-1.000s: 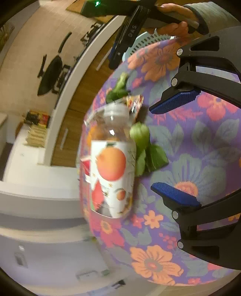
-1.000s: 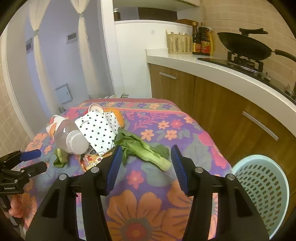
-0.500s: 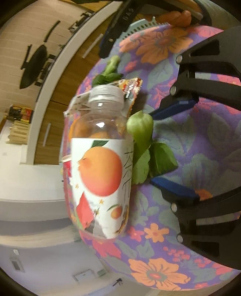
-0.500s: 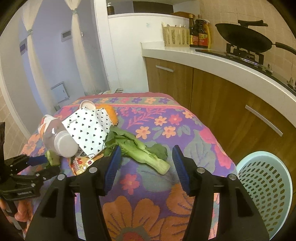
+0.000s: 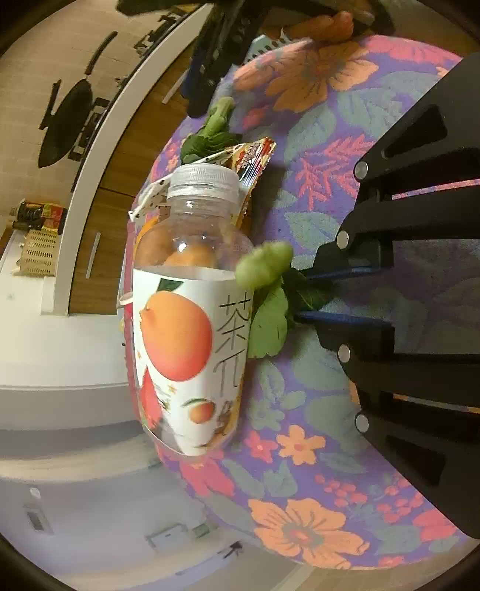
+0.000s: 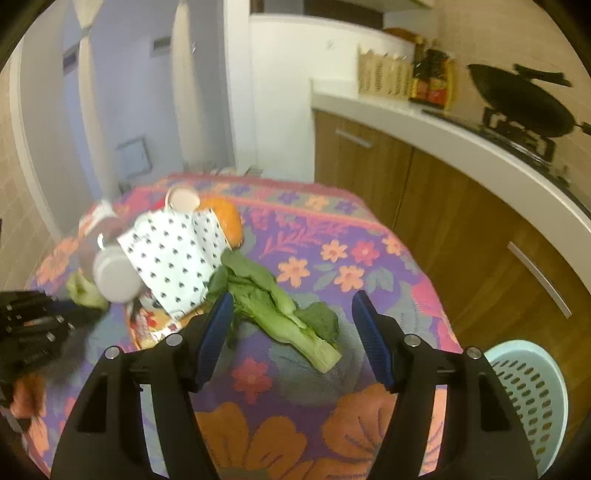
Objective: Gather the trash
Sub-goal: 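Grasp the bok choy stem with the right tool while the left tool grasps a green leaf, then carry the bok choy and leaf over the blue basket and open both tools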
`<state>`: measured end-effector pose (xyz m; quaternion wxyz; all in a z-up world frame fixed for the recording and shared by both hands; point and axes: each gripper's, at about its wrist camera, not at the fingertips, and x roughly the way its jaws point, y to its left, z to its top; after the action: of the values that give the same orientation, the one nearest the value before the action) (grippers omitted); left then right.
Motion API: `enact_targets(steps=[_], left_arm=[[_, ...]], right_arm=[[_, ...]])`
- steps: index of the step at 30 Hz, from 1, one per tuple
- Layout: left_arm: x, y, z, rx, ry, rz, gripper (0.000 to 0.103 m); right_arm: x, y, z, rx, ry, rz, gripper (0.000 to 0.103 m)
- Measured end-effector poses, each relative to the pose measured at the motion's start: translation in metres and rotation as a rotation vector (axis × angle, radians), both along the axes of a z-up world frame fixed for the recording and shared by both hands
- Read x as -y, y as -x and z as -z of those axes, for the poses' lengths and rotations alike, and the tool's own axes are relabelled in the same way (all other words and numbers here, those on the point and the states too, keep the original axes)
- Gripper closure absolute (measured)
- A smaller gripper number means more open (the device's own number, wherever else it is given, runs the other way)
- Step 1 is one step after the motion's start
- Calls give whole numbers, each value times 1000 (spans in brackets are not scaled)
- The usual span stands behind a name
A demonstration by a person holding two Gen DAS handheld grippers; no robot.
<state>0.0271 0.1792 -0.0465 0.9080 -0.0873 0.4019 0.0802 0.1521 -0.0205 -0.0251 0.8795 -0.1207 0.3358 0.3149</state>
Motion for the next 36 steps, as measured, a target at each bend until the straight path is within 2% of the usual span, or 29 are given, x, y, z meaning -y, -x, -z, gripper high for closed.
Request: enact_targets(steps=[2, 9, 17, 19, 22, 24, 26, 33, 36], left_arm=[[-3, 2, -1, 9, 18, -3, 97], [-4, 16, -2, 36, 63, 7, 100], [2, 29, -3, 47, 94, 29, 100], [4, 33, -3, 49, 88, 36, 100], [7, 40, -6, 59, 83, 47, 100], [9, 47, -8, 75, 85, 59, 100], [10, 54, -9, 86, 89, 68, 100], [16, 65, -18, 123, 113, 93, 100], [21, 67, -25, 152, 126, 115, 100]], right_arm=[[-6, -7, 7, -32, 40, -27, 40], [-26, -21, 24, -147, 116, -150, 34], [-31, -22, 26, -160, 126, -165, 35], [-33, -22, 26, -154, 135, -161, 38], [-33, -18, 26, -147, 139, -160, 49], [-30, -17, 25, -147, 138, -144, 64], [-24, -17, 24, -159, 125, -120, 71], [-6, -2, 19, -208, 42, -101, 75], [4, 11, 11, -194, 0, -91, 75]])
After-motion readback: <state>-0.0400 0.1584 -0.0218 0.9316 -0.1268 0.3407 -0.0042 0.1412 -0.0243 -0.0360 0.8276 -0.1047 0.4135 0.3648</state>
